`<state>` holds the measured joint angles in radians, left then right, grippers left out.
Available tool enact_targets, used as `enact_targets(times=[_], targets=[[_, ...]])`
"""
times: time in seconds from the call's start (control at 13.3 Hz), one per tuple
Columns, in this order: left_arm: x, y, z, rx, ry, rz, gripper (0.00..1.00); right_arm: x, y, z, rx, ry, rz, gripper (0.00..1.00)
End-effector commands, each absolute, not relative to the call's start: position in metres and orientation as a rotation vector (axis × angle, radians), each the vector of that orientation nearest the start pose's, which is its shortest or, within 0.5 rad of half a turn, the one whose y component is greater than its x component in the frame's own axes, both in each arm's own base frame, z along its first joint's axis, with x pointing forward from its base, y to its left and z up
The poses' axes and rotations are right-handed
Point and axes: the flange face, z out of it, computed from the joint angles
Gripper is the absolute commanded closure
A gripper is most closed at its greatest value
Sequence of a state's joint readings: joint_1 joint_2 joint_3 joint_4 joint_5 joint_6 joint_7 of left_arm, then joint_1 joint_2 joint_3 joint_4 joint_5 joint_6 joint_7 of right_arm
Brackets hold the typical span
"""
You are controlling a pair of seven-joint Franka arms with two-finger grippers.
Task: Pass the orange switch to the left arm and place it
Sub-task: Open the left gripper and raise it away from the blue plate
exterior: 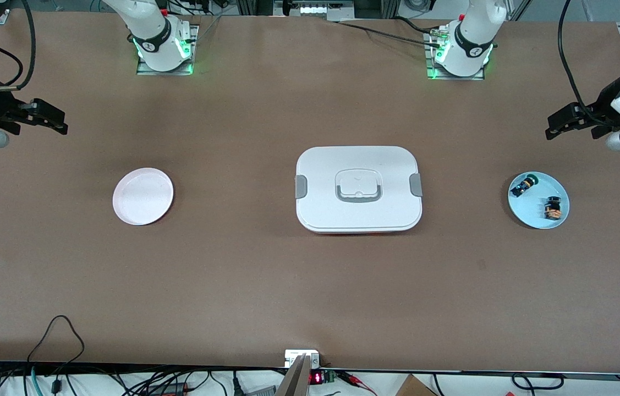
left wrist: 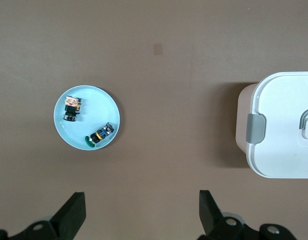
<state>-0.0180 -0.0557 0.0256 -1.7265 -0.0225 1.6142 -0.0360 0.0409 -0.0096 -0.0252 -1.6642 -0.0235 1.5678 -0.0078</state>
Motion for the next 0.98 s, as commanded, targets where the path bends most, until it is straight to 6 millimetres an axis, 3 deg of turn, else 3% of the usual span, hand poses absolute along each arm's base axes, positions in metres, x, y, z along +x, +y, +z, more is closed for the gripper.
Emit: enact_targets(times=[0.0,0.9], targets=[[0.5366,0.0026,0.5911,-3.166,-0.087,0.081,0.0,0.5479,0.0062,0.5895,-3.166,-0.048,0.126,0.0],[0.5361,0.0074,0.5934,-3.168,-0.092,0.083,0.0,0.5475,0.0052,0.5904,-3.168,-0.045,0.124,0.0]])
